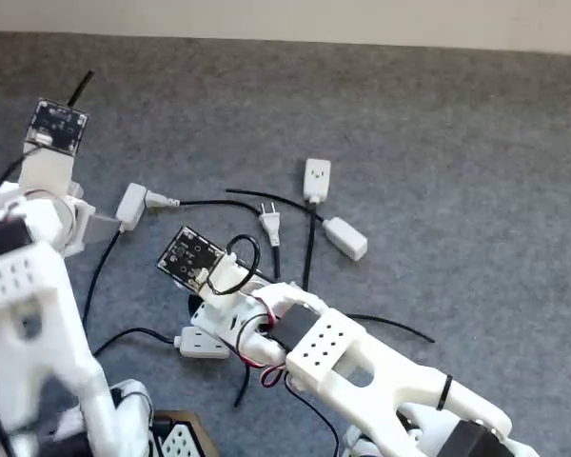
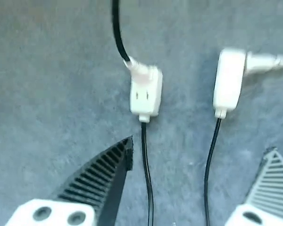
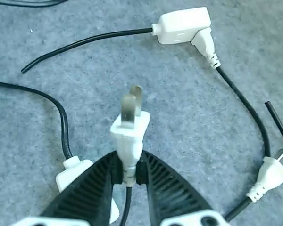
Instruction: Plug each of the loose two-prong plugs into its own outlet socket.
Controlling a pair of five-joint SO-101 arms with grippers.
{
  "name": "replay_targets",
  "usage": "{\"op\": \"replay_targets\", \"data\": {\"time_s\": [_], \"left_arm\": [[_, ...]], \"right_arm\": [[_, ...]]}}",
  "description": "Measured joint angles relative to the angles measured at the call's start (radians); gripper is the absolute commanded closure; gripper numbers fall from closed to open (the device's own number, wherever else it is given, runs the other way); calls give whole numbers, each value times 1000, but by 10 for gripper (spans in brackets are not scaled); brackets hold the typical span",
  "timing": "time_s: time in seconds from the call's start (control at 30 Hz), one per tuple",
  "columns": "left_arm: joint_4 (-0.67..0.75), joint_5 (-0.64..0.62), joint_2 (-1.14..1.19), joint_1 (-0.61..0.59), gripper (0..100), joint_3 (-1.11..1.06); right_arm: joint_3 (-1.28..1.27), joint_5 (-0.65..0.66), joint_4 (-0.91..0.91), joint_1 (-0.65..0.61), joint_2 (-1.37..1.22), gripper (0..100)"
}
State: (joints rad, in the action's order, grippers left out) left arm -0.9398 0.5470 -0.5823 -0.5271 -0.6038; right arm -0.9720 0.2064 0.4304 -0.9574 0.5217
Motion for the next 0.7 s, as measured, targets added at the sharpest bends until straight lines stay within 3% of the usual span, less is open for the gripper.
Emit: {"op": "replay_targets", "data": {"time_s": [0.43,0.7], "left_arm": [[-48,-172,-554,143,598,-247],[-126,-189,-761,196,599,-402]], "right_arm": [[-37,-74,-3,0,0,993],[-38,-89,-2,0,0,993]]}}
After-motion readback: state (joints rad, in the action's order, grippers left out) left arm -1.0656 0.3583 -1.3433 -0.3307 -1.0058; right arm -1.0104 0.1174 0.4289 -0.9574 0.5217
